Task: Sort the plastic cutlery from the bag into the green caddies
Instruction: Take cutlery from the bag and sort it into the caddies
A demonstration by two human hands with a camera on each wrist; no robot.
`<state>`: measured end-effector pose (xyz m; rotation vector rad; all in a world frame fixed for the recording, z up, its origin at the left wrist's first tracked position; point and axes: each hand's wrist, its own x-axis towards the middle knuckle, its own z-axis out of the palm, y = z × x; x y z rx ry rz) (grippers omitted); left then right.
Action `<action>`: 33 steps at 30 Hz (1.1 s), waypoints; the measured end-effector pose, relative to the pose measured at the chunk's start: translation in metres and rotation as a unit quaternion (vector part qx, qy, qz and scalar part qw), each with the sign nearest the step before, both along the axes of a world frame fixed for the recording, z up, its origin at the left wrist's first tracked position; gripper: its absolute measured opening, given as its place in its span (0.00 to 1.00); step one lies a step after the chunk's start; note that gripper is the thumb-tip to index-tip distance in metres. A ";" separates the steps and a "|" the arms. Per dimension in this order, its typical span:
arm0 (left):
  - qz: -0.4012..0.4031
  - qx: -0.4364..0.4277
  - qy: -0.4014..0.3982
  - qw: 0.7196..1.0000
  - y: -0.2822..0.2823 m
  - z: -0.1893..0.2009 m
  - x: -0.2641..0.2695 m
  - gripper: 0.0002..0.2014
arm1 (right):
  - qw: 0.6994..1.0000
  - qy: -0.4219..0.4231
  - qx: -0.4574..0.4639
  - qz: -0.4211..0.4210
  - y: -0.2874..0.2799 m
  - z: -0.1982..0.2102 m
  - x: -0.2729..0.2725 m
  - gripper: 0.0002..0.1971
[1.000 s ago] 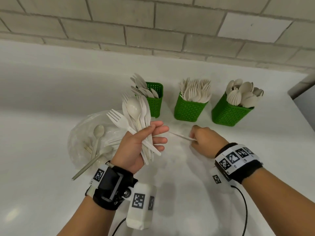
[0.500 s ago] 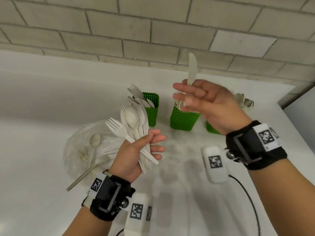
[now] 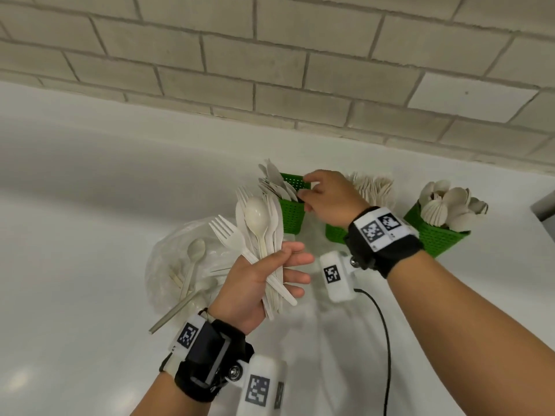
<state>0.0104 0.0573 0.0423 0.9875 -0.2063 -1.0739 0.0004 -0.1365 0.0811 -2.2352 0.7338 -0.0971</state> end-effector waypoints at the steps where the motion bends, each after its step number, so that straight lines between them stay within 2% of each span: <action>1: -0.004 0.001 -0.004 1.000 0.000 0.000 0.001 0.15 | 1.000 -0.021 0.003 -0.021 -0.001 0.004 -0.003 0.17; 3: -0.020 0.002 -0.016 1.000 0.000 0.001 0.001 0.15 | 0.994 -0.092 -0.022 -0.057 0.003 0.017 -0.012 0.14; 5: -0.045 -0.001 -0.025 0.999 -0.002 0.003 0.001 0.14 | 0.994 -0.106 -0.013 -0.017 0.013 0.031 -0.023 0.08; 7: -0.065 -0.008 -0.026 0.998 -0.005 0.005 0.000 0.13 | 0.995 -0.026 0.010 0.094 0.027 0.037 -0.033 0.18; 9: -0.075 -0.012 -0.022 0.997 -0.009 0.006 -0.001 0.12 | 0.988 -0.018 0.032 0.149 0.031 0.032 -0.041 0.25; 15: -0.062 -0.015 -0.019 0.998 -0.013 0.005 -0.004 0.13 | 0.981 -0.127 0.140 0.037 0.015 0.029 -0.061 0.11; 17: -0.059 -0.015 -0.016 0.998 -0.013 0.004 -0.005 0.13 | 0.975 -0.171 0.142 -0.002 0.009 0.037 -0.062 0.12; 19: -0.052 -0.010 -0.014 0.999 -0.011 0.003 -0.005 0.13 | 0.962 -0.244 0.108 -0.053 0.001 0.052 -0.061 0.13; 22: -0.044 0.000 -0.016 0.999 -0.008 0.000 -0.007 0.13 | 0.933 -0.338 -0.035 -0.116 -0.011 0.076 -0.051 0.13; 24: -0.046 0.003 -0.017 0.999 -0.007 0.000 -0.009 0.13 | 0.913 -0.368 -0.129 -0.122 -0.011 0.078 -0.035 0.13; 25: -0.047 0.004 -0.019 0.999 -0.007 0.001 -0.010 0.13 | 0.912 -0.363 -0.157 -0.109 -0.008 0.072 -0.026 0.13; 26: -0.049 0.004 -0.021 0.999 -0.006 0.002 -0.011 0.13 | 0.924 -0.331 -0.171 -0.087 -0.005 0.060 -0.015 0.13; 27: -0.050 0.003 -0.024 0.998 -0.006 0.003 -0.012 0.13 | 0.948 -0.260 -0.171 -0.059 -0.003 0.045 -0.005 0.13; 28: -0.050 0.004 -0.027 0.998 -0.006 0.003 -0.011 0.13 | 0.973 -0.151 -0.174 -0.019 0.000 0.029 0.003 0.14; 29: -0.050 0.004 -0.030 0.998 -0.006 0.003 -0.011 0.13 | 0.980 -0.029 -0.193 0.028 0.006 0.014 0.008 0.14; 30: -0.050 0.004 -0.031 0.998 -0.005 0.003 -0.010 0.14 | 0.974 0.063 -0.209 0.064 0.012 0.003 0.011 0.14; 31: -0.050 0.004 -0.032 0.998 -0.004 0.002 -0.009 0.14 | 0.966 0.106 -0.223 0.078 0.016 -0.003 0.011 0.13; 33: -0.045 0.006 -0.034 0.998 -0.003 0.001 -0.007 0.15 | 0.976 0.059 -0.199 0.062 0.019 -0.001 0.006 0.10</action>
